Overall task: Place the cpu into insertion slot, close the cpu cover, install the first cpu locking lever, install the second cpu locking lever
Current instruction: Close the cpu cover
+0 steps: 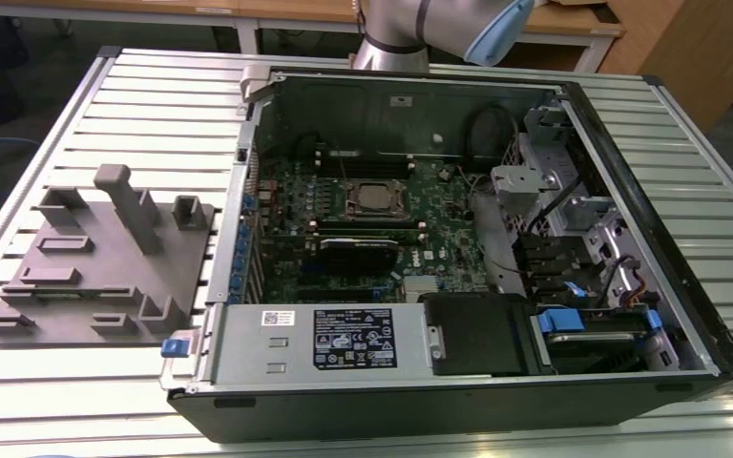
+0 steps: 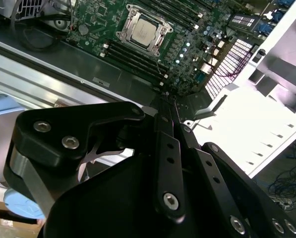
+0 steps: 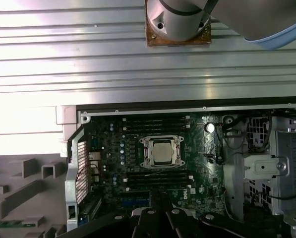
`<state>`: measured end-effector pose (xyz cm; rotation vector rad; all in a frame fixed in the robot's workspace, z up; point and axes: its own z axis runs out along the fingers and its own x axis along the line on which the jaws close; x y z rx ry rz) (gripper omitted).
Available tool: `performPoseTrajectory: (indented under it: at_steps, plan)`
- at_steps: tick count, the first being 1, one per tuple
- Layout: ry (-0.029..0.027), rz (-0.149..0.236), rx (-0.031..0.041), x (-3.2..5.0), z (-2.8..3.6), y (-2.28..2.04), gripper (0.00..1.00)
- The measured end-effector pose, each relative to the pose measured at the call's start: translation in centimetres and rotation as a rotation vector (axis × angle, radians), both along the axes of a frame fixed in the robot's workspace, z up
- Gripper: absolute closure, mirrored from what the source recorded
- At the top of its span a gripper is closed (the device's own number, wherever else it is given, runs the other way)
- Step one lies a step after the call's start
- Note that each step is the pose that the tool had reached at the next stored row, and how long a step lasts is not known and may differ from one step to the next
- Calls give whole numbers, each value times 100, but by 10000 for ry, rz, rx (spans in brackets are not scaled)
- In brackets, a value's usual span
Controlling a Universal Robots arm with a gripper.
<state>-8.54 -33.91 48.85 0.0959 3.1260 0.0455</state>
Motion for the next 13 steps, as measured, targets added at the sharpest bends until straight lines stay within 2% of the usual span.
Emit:
performPoseTrajectory:
  at_steps: [13]
  plan:
    - [0, 0, 0, 0, -37, 0, 90]
